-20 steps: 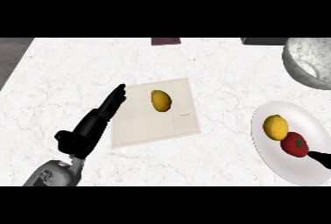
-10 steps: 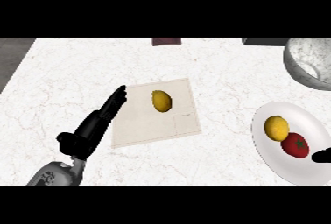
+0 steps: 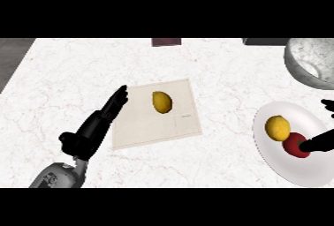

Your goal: Pick the tomato from the plate and place it in the bowl

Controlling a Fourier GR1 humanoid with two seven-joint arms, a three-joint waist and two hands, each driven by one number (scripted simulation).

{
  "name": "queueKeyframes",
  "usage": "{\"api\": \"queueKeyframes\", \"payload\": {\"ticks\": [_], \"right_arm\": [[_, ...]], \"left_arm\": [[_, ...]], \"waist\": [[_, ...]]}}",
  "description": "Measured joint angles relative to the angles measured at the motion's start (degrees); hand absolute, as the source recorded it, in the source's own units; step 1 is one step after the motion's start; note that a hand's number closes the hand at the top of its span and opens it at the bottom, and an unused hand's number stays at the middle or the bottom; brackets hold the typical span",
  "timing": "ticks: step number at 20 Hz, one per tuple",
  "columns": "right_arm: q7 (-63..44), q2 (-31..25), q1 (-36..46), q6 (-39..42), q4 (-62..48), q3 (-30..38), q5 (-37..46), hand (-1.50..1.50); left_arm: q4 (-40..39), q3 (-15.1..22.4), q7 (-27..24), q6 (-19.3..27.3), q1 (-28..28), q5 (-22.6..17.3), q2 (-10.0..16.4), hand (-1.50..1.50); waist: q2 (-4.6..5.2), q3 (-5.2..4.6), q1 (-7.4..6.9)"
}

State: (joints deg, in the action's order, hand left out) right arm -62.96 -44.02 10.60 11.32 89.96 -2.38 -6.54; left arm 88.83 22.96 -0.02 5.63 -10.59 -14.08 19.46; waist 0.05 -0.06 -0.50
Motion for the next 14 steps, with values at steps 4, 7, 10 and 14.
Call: {"api": "queueKeyframes", "payload": {"ticks": [4,7,10,14], "right_arm": [[-0.11,1.30,0.90,-0.72,-0.07,-2.31,2.73,-1.50],[0.00,1.86,0.37,-1.24,0.93,-3.03,5.53,-1.50],[0.23,3.68,-0.49,-2.52,1.20,-4.81,10.01,-1.50],[1.17,4.02,-3.00,-3.26,2.20,-4.37,14.16,-1.50]], "left_arm": [[0.08,-1.29,1.48,-0.75,-0.77,0.73,-0.41,0.00],[-0.41,-2.46,0.93,-2.11,-0.38,0.91,-0.78,0.00],[-0.79,-3.15,0.84,-2.76,-0.33,1.51,-1.29,0.00],[0.69,-3.63,1.48,-3.33,1.21,2.41,-1.93,0.00]], "waist": [[-0.04,0.02,0.20],[-0.06,0.03,0.37],[-0.07,0.03,0.41],[-0.11,0.04,0.51]]}}
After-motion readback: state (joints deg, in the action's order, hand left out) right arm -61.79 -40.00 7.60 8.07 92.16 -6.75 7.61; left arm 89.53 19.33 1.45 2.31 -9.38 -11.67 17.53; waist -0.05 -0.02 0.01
